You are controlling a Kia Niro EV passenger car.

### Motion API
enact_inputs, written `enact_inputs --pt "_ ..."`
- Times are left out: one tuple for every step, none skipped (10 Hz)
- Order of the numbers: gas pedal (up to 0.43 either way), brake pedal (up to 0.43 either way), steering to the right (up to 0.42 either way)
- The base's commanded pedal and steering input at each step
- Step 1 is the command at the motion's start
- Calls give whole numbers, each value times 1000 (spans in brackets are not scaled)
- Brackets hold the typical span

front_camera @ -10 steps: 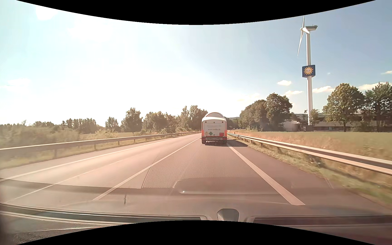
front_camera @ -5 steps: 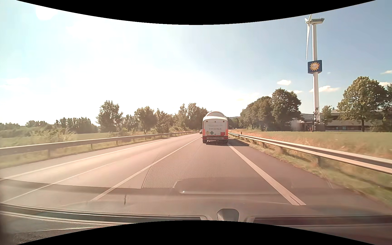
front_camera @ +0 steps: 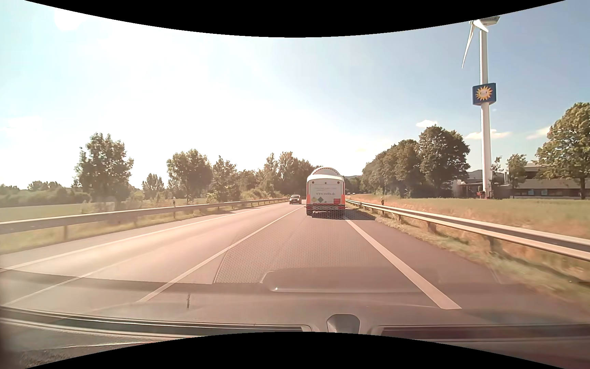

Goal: Follow the waypoints while adhering to traffic rules and regulations

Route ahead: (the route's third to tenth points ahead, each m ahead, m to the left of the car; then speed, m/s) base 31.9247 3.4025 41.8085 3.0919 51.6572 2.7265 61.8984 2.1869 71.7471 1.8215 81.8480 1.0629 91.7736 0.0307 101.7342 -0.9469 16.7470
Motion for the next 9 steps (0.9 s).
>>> enact_inputs --pt "0 6 4" --pt "0 6 4" --pt "0 6 5" --pt "0 6 4" --pt "0 6 5" --pt "0 6 5" --pt "0 6 5" --pt "0 6 5" --pt "0 6 5"
